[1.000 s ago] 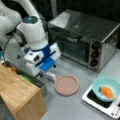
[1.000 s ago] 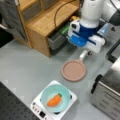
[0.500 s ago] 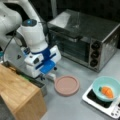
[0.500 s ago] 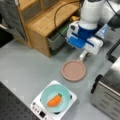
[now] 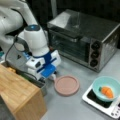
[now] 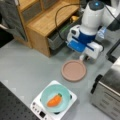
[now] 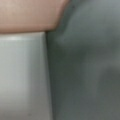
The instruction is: Pick up the pan. Place the pan on the table. Pick up the bowl. Place the bowl on the stove.
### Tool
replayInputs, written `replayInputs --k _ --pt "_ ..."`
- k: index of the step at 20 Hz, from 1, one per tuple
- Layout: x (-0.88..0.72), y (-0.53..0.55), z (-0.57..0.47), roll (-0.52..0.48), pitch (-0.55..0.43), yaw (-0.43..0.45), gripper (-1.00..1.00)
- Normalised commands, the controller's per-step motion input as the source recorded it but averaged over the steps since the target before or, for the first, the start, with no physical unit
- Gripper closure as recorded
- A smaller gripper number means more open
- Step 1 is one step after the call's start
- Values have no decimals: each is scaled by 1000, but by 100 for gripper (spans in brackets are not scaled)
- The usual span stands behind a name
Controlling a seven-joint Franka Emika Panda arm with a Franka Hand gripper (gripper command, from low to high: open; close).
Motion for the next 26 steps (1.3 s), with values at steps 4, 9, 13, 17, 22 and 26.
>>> replayInputs --k 4,9,13,17,22,26 --pt "-143 103 -263 -150 -124 -26 -100" --pt "-167 71 -274 -120 -119 31 -100" --pt "-171 66 -262 -77 -120 53 -100" --pt "-160 71 -230 -29 -118 64 100" --pt "-150 74 -149 55 -115 68 100" --pt "-114 39 -68 154 -114 84 100"
